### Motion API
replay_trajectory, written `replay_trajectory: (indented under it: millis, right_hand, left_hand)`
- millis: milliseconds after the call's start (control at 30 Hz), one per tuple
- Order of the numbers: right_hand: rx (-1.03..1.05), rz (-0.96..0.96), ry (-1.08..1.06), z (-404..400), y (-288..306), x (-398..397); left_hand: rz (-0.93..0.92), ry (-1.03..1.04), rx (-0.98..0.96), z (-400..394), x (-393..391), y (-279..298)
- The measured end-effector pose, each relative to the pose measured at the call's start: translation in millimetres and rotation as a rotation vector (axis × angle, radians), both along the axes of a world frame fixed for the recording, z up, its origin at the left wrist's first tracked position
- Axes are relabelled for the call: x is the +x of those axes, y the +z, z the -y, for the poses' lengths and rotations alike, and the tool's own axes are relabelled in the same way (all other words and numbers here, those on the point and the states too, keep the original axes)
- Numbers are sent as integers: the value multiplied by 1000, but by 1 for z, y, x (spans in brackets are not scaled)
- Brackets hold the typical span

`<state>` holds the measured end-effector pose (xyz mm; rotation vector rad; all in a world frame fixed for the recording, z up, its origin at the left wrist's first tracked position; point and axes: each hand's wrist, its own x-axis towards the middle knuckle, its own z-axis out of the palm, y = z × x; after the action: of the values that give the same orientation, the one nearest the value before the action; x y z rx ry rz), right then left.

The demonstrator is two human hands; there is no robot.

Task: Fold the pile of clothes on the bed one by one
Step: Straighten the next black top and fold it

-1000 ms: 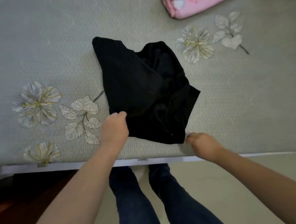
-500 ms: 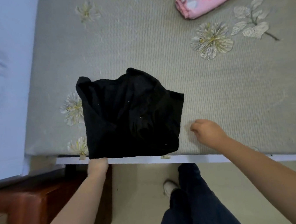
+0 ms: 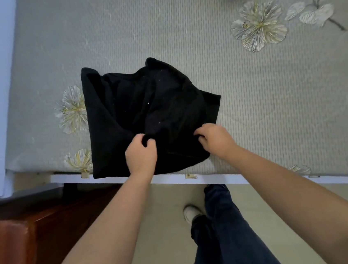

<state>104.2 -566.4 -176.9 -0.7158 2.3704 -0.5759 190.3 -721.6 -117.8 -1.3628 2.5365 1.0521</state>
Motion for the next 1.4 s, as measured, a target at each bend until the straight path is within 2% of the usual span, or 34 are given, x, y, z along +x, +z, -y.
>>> replay_trajectory:
  millis: [200,333,433,500,567,633,767,833,933,1033,1200,1400]
  right_hand:
    - [-417,323,-587,-1,85,-66]
    - [-744,411,-816,16,185,-130]
    - [-981,410,-827,30,278,-170]
    - [-1051,364,-756,41,339,-186]
    - [-1026,287,-658,53,392,-192]
    - [-977,214,-570,61,433,-195]
    - [-986,147,-534,57,485,-197]
    - [-1007,106,-550,49,501,-198]
    - [-1025,33,-629,27,518,-199]
    - [-1030,-53,-768,-8,528,-201]
    - [-894,-257,-991,-84,508,-200]
    - [-418,-218,-1489,-181,378,-151]
  left_hand:
    - [-221,79,-235,73,11,77]
    - [-354,152,-323,102,-19,146]
    - [-367,189,-329,122,-50,200]
    - [-174,136,-305,131,-73,234]
    - [-27,50,-292,129,-97,265]
    - [-131,-100,-211,114,-127,294]
    - [-424,-510,102,62,-184,337]
    - [-512,-580,145,36,-206,344]
    - [-641,-582,83,14,-228,344]
    - [-671,-571,126,12,-238,346]
    - [-475,-756,-102,35,-254,334]
    - [-121,-1002,-203,19,-265,258]
